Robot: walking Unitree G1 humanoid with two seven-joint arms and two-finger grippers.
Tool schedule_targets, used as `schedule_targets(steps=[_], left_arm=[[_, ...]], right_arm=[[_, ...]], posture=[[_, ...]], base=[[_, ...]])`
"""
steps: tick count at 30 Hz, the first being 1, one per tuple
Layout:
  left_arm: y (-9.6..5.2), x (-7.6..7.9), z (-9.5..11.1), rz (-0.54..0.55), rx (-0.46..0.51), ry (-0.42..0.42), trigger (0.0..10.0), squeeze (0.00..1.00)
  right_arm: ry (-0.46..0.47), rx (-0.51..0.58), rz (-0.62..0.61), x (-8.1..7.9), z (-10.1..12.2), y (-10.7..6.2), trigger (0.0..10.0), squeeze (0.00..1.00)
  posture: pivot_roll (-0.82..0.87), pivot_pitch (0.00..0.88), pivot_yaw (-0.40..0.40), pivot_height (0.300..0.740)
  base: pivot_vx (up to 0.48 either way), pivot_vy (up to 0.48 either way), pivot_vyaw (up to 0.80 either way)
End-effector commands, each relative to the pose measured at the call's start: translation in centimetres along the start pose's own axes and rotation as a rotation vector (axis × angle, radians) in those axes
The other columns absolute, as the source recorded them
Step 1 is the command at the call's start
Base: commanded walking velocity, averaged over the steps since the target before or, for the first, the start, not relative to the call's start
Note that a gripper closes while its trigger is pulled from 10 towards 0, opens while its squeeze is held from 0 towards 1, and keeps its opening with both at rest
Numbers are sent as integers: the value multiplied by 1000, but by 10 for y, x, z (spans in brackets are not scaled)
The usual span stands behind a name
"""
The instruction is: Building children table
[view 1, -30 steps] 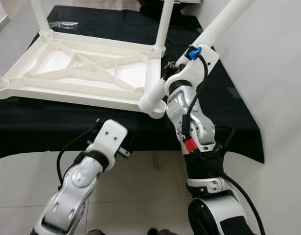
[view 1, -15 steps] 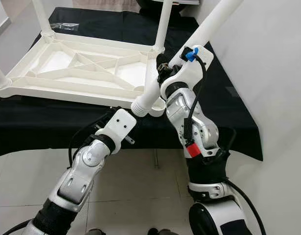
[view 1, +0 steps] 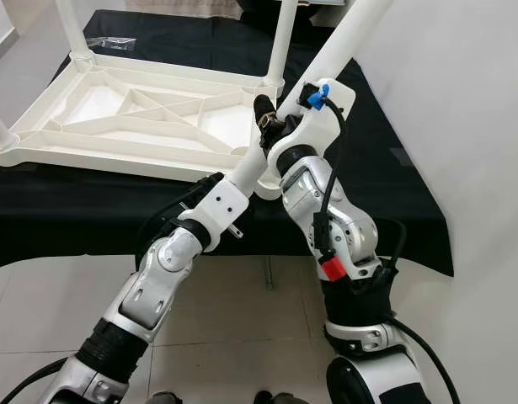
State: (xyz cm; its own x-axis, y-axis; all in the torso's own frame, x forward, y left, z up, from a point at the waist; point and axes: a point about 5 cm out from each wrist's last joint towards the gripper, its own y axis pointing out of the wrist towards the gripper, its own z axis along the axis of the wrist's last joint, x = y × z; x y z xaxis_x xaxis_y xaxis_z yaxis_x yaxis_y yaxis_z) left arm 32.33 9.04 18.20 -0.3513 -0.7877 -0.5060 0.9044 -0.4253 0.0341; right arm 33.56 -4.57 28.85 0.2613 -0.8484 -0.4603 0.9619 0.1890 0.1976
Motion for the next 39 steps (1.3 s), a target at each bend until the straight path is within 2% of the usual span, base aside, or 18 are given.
schedule_targets(steps=[1,15,24,31,32,33,39], left_arm=[[1,4,-2,-17,0,9,10000,0],[10,5,3,-16,14,-8,10000,0],[15,12,13,-47,50,-18,10000,0],[16,14,11,-52,41,-22,10000,0],[16,14,10,-49,33,-24,7059,0],[15,14,8,-50,26,-25,0,0],[14,16,4,-58,17,-21,0,0]], right_arm=[[91,-59,-2,-5,-19,-9,10000,0],[91,-87,39,-10,-21,-15,10000,0],[81,-127,35,-8,-33,-18,10000,0],[73,-130,32,-8,-34,-18,10000,0],[74,-131,32,-8,-34,-18,10000,0],[75,-132,33,-8,-35,-18,10000,0],[71,-131,37,-8,-34,-18,10000,0]], posture=[[110,145,-110,740],[107,144,-109,740],[108,144,-110,740],[108,144,-107,740],[106,144,-108,740],[105,143,-107,740],[105,142,-107,740]], base=[[0,0,0],[0,0,0],[0,0,0],[0,0,0],[0,0,0],[0,0,0],[0,0,0]])
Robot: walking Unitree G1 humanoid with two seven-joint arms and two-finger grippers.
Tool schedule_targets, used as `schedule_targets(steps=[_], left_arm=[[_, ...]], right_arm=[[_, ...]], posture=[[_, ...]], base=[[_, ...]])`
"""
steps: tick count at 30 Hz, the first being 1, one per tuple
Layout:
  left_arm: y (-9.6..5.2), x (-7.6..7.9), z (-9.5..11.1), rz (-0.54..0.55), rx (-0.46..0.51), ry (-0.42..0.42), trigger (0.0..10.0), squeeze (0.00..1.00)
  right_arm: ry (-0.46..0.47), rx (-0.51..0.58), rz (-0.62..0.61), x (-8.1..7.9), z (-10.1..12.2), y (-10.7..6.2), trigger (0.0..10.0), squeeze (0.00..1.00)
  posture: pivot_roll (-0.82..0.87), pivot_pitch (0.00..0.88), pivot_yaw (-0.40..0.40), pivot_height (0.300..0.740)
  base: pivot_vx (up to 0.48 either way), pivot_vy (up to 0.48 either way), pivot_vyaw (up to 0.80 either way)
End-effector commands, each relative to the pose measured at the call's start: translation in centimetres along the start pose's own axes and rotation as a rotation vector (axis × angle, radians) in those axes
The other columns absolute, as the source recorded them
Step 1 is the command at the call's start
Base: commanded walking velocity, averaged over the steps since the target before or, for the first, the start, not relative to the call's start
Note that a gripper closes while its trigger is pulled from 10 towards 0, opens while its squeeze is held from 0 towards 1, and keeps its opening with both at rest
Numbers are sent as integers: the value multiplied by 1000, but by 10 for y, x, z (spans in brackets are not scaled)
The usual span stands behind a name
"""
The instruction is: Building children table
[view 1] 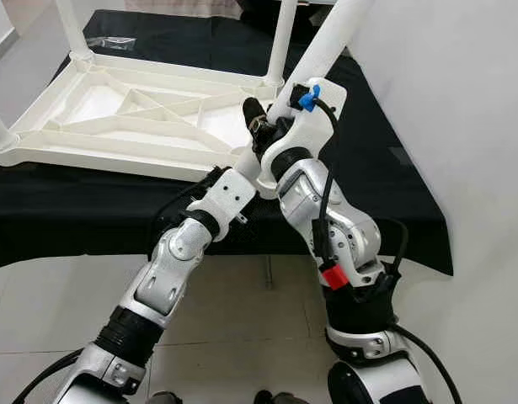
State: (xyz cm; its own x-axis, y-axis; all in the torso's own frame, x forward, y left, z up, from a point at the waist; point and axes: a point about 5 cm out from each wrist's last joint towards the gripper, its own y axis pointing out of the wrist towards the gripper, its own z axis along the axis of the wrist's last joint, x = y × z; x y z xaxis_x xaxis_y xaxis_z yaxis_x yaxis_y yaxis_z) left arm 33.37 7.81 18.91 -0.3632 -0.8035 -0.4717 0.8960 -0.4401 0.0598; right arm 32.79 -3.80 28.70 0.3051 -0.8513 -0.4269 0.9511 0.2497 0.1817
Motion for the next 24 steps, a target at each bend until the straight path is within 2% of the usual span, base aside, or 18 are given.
schedule_targets(steps=[1,6,7,8,9,10,13,14,15,16,17,20,22,24], left_arm=[[-1,14,-6,-58,-18,18,0,0],[-2,14,-8,-59,-17,25,0,0],[-3,14,-9,-61,-25,30,0,0],[-3,13,-9,-60,-32,31,0,0],[-3,13,-9,-60,-32,31,0,0],[-4,13,-10,-62,-38,30,10000,0],[-7,12,-11,-68,-41,26,10000,0],[-11,12,-11,-76,-39,16,10000,0],[-11,12,-11,-76,-39,16,10000,0],[-13,12,-11,-80,-40,11,10000,0],[-18,11,-12,-100,-39,10,10000,0],[-20,12,-13,-109,-41,6,10000,0],[-30,10,-15,-135,-50,-21,10000,0],[-45,10,-19,-183,-70,-76,10000,0]], right_arm=[[99,-85,-6,-1,-30,-11,10000,0],[54,-72,6,-1,-30,-11,10000,0],[1,-54,5,1,-30,-11,10000,0],[-22,-54,6,2,-31,-10,10000,663],[-22,-54,6,2,-31,-10,10000,663],[-44,-51,13,3,-31,-10,10000,1000],[-60,-40,13,9,-32,-11,10000,1000],[-52,-21,36,12,-30,-11,10000,141],[-52,-21,36,12,-30,-11,10000,141],[-41,-16,63,13,-29,-12,10000,0],[-28,-1,135,13,-27,-13,10000,0],[-29,7,155,13,-26,-13,10000,0],[-7,-10,216,18,-26,-14,10000,0],[58,-54,315,26,-29,-16,10000,0]], posture=[[105,142,-107,740],[106,140,-106,740],[107,139,-106,740],[107,139,-106,740],[107,139,-106,740],[106,137,-105,740],[107,140,-105,740],[110,146,-105,740],[110,146,-105,740],[110,146,-105,740],[112,148,-102,740],[112,148,-102,740],[115,153,-98,740],[121,157,-98,740]], base=[[0,0,0],[0,0,0],[0,0,0],[0,0,0],[0,0,0],[0,0,0],[0,0,0],[0,0,0],[0,0,0],[0,0,0],[0,0,0],[0,0,0],[0,0,0],[0,0,0]])
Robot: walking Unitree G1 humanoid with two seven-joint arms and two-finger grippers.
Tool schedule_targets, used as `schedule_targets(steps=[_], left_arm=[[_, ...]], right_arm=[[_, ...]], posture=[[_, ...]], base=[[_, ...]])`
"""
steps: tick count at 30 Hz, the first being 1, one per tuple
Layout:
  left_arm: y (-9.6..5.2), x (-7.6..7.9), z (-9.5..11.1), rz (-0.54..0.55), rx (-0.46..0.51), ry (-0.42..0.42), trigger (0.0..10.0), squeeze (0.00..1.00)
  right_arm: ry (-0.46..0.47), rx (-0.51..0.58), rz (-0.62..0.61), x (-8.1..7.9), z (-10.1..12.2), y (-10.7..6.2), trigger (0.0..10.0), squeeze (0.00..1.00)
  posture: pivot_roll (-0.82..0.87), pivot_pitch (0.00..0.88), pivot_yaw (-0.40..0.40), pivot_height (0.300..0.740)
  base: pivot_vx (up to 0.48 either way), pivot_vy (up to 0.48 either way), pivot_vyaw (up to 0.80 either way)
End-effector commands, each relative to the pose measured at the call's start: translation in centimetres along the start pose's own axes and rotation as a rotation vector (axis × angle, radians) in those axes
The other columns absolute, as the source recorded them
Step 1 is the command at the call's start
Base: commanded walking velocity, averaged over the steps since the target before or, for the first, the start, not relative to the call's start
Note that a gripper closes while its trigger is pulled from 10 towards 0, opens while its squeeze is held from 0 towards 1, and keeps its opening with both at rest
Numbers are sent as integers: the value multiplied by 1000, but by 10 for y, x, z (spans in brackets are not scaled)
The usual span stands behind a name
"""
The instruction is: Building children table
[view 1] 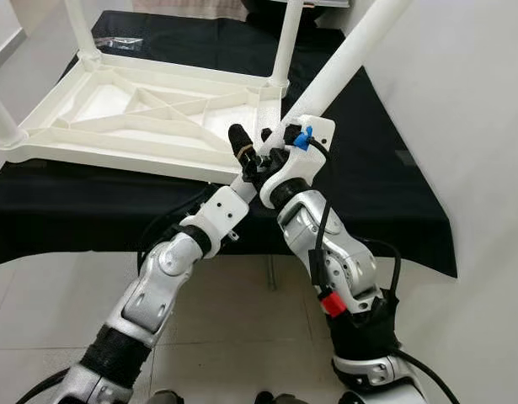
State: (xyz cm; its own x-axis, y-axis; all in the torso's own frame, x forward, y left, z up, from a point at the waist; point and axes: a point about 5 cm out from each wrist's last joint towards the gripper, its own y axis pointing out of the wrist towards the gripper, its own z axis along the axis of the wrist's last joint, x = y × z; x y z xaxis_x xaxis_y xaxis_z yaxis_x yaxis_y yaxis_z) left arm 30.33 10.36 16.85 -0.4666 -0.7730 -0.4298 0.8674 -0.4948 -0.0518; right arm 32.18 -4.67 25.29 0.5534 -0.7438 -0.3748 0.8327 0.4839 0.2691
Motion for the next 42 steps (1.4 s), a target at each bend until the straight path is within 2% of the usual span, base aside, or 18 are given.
schedule_targets(steps=[1,2,3,7,8,10,12,14,15,18,24,29,31,42], left_arm=[[-7,10,0,-90,-3,-39,10000,0],[-12,10,-2,-107,-16,-87,10000,0],[-12,10,-2,-107,-16,-87,10000,0],[-35,16,-7,-188,-57,-251,10000,0],[-40,18,-7,-209,-63,-277,10000,0],[-44,20,-8,-227,-70,-298,10000,0],[-51,23,-8,-260,-74,-328,10000,0],[-59,25,-7,-296,-83,-399,10000,0],[-59,25,-7,-296,-83,-399,10000,0],[-69,29,-5,-355,-103,-480,10000,0],[-79,33,-3,-428,-123,-533,10000,0],[-88,41,-2,-484,-135,-557,10000,0],[-95,47,0,-529,-149,-579,10000,0],[-97,52,3,-570,-162,-582,10000,0]], right_arm=[[66,-27,63,7,-4,-4,10000,0],[82,-45,101,10,-6,-6,10000,0],[82,-45,101,10,-6,-6,10000,0],[155,-95,282,22,-5,-15,10000,0],[165,-117,349,21,-4,-17,10000,0],[173,-132,395,21,-3,-19,10000,0],[168,-160,502,18,-3,-23,10000,0],[167,-213,650,14,-3,-31,10000,0],[167,-213,650,14,-3,-31,10000,0],[168,-275,768,14,-5,-39,10000,0],[143,-355,864,15,-10,-46,10000,0],[165,-379,897,15,-11,-48,10000,0],[169,-413,947,14,-12,-51,10000,0],[194,-464,1010,8,-15,-53,10000,0]], posture=[[121,157,-98,740],[124,157,-97,740],[124,157,-97,740],[131,166,-96,740],[131,165,-94,740],[131,165,-94,740],[133,172,-93,740],[134,174,-91,740],[134,174,-91,740],[136,174,-92,740],[137,176,-92,740],[137,176,-92,740],[136,175,-91,740],[133,167,-92,740]], base=[[0,0,0],[0,0,0],[0,0,0],[0,0,0],[0,0,0],[0,0,0],[0,0,0],[0,0,0],[0,0,0],[0,0,0],[0,0,0],[0,0,0],[0,0,0],[0,0,0]])
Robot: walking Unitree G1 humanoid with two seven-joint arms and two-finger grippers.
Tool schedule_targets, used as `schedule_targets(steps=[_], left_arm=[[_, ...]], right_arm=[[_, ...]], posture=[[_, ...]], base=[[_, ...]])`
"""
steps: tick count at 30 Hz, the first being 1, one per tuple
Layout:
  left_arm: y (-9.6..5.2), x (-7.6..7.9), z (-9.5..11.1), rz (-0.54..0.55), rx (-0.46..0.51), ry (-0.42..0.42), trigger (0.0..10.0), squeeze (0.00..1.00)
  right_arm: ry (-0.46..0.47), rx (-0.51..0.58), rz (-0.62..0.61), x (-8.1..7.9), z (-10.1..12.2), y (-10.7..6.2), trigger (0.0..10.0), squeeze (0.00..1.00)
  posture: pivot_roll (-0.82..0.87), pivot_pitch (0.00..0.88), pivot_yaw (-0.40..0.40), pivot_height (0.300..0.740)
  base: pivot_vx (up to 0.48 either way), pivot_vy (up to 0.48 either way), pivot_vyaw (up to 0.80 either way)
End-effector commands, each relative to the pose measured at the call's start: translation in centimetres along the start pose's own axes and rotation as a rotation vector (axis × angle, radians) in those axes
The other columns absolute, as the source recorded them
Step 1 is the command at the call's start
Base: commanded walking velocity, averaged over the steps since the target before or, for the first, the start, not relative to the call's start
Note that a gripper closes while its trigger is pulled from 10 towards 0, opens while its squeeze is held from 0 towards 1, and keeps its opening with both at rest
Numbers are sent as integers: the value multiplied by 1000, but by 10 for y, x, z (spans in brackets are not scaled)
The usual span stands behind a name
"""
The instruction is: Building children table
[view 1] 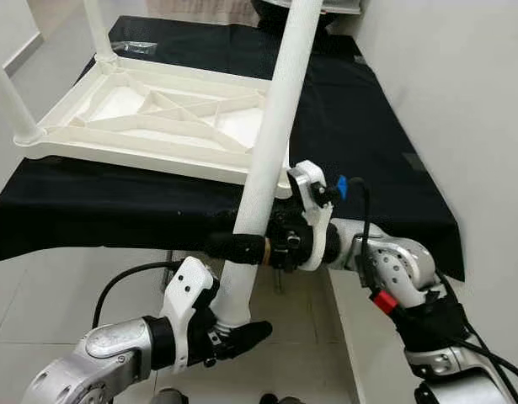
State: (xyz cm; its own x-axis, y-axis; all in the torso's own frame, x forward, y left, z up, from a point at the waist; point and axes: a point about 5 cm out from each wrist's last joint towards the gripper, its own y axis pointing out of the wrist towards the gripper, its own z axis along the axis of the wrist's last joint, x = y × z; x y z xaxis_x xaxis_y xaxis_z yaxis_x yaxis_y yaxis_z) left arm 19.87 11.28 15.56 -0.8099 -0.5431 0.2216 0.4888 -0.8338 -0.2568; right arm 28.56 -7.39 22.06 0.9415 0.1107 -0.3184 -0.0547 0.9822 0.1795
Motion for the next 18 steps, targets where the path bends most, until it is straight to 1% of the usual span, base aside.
schedule_targets(steps=[1,8,13,18], left_arm=[[0,5,-3,-24,-18,-15,10000,0],[1,11,-5,-39,-29,-24,10000,0],[1,13,-6,-45,-38,-30,10000,0],[1,13,-5,-45,-37,-33,10000,0]], right_arm=[[6,-7,46,-4,1,4,10000,0],[5,-3,56,-4,4,7,10000,0],[5,22,40,1,10,9,10000,0],[10,22,52,1,12,10,10000,0]], posture=[[131,164,-92,740],[128,167,-87,740],[128,175,-91,740],[126,180,-88,740]], base=[[0,0,0],[0,0,0],[0,0,0],[0,0,0]])
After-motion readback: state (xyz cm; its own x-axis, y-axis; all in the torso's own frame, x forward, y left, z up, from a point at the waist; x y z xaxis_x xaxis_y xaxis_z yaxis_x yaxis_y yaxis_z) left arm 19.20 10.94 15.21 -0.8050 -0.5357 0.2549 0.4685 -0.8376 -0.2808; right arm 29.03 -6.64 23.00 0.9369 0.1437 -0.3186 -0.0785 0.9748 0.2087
